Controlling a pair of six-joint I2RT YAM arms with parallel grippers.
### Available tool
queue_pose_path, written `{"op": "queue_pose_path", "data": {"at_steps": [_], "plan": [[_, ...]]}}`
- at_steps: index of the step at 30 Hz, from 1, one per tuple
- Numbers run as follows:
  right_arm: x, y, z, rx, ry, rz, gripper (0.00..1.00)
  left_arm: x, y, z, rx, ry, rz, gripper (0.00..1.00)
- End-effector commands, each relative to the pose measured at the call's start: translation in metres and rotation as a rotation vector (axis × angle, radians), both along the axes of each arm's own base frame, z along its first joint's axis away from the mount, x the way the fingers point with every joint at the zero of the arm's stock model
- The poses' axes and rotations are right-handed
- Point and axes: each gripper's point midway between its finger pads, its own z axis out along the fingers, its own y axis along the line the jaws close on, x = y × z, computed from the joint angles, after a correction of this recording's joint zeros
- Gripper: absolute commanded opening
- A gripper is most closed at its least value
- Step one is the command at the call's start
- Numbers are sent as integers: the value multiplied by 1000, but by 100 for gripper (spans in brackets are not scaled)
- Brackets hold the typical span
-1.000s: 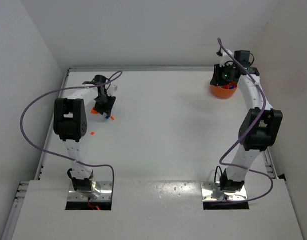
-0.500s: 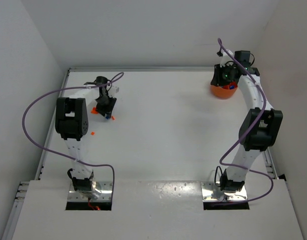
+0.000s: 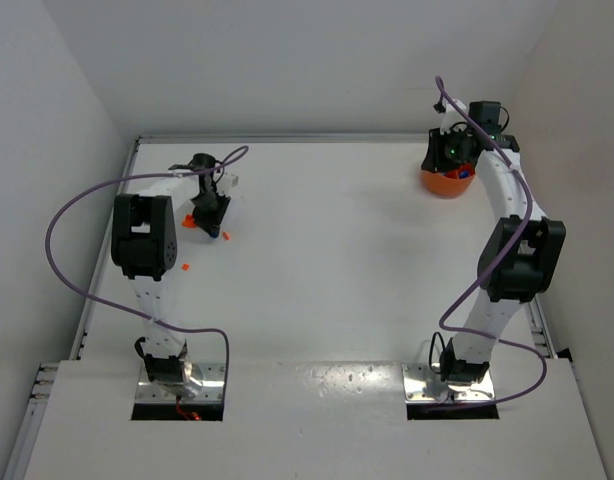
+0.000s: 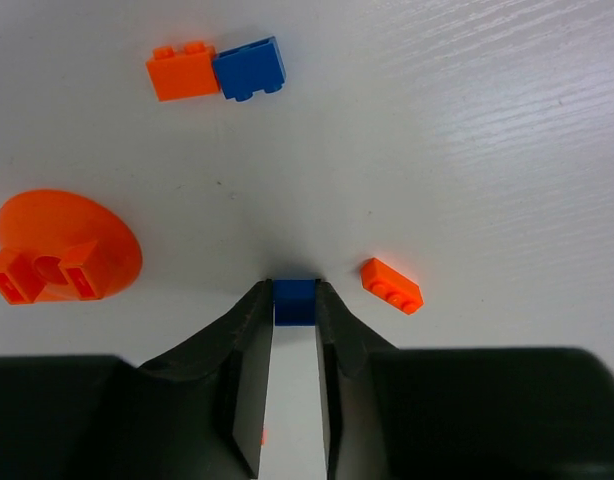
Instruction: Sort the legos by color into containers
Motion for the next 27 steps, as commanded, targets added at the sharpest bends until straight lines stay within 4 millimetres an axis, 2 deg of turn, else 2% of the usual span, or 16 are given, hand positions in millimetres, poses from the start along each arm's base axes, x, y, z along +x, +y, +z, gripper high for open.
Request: {"op": "queue_pose_path", "data": {"at_steps": [1, 6, 9, 12, 14, 15, 16, 17, 18, 20, 21, 22, 23, 24, 25, 27], "plan": [[7, 0, 15, -10, -58, 2, 25, -8, -5, -13, -12, 39, -16, 26], [2, 10, 14, 31, -54, 42, 24, -6, -27, 8, -132, -5, -68, 15], [-3, 31, 18, 76, -56, 106, 24, -5, -44, 25, -228, -38, -98, 10], [-9, 49, 21, 108, -58, 161, 24, 2, -57, 50, -322, -86, -113, 4], [-11, 61, 23, 137, -60, 200, 24, 10, -65, 78, -395, -147, -127, 2], [-11, 69, 28, 143, -73, 230, 24, 10, -81, 94, -491, -161, -153, 1], [-11, 72, 33, 157, -84, 246, 24, 11, -83, 107, -543, -184, -164, 1], [-15, 85, 36, 191, -85, 292, 24, 14, -86, 129, -607, -220, -160, 1], [-16, 96, 38, 214, -86, 328, 27, 6, -105, 143, -741, -201, -194, 1], [-17, 121, 49, 285, -138, 418, 30, 13, -111, 176, -869, -223, -175, 0], [-28, 130, 52, 307, -163, 446, 33, 8, -125, 188, -1000, -183, -204, 0], [-33, 141, 57, 333, -205, 485, 33, 10, -127, 195, -1068, -165, -197, 0], [-28, 156, 77, 337, -332, 530, 34, 9, -132, 202, -1132, -151, -198, 0], [-39, 165, 63, 354, -333, 550, 35, 8, -135, 206, -1192, -99, -136, 0], [-46, 175, 72, 357, -387, 595, 36, 12, -138, 216, -1225, -136, -172, 0], [-56, 202, 74, 374, -428, 680, 36, 3, -142, 218, -1308, -43, -122, 0]]}}
